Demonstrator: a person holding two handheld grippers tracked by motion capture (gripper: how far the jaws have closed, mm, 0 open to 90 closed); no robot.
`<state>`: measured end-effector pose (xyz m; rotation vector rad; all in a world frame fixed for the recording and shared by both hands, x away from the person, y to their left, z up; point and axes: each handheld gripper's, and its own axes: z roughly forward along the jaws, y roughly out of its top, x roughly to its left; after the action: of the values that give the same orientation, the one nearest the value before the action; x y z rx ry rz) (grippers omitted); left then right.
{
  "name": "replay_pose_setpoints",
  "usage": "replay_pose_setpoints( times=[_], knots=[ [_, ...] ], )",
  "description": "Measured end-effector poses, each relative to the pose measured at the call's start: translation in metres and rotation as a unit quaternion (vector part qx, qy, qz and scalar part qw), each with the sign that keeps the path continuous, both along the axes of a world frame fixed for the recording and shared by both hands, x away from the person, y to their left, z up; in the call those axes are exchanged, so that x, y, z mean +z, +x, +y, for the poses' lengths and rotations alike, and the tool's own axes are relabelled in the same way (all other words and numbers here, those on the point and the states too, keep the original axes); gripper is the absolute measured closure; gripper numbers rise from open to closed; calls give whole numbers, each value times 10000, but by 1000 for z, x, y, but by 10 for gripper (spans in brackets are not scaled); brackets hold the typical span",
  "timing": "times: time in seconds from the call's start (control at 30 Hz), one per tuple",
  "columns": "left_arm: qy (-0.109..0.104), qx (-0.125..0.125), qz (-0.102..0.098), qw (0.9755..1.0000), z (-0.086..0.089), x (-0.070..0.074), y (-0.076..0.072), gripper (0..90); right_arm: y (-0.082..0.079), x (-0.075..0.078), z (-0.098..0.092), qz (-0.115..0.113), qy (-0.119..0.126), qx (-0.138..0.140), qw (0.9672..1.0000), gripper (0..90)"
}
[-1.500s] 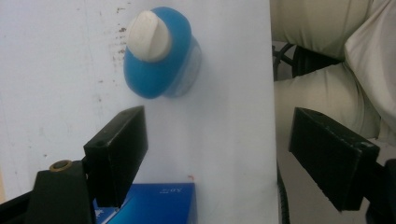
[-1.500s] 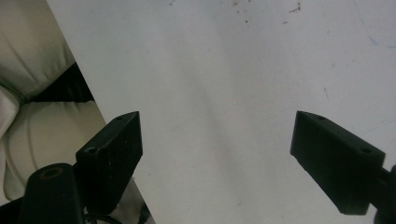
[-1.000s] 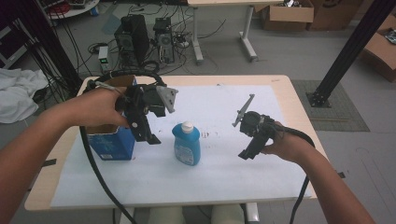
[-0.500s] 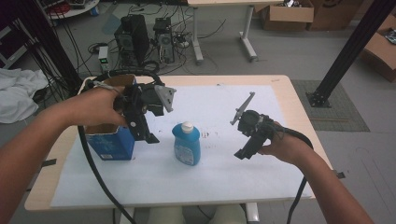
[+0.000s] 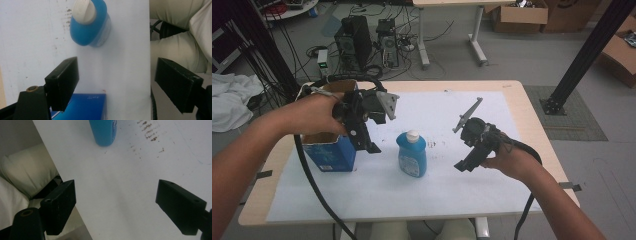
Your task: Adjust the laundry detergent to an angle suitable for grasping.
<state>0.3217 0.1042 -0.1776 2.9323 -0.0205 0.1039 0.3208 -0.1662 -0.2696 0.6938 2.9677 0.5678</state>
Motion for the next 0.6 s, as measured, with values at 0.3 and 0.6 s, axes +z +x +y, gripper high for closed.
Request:
replay_pose_setpoints(
  times=[0.3,0.6],
  knots=[
    [14,-37,-66,10000,3,1,1,204,-5,-2,5,-40,257,-251,9993,165],
    [45,14,-44,10000,4,0,1,204,-9,-7,13,-109,496,-388,9980,164]
  ],
)
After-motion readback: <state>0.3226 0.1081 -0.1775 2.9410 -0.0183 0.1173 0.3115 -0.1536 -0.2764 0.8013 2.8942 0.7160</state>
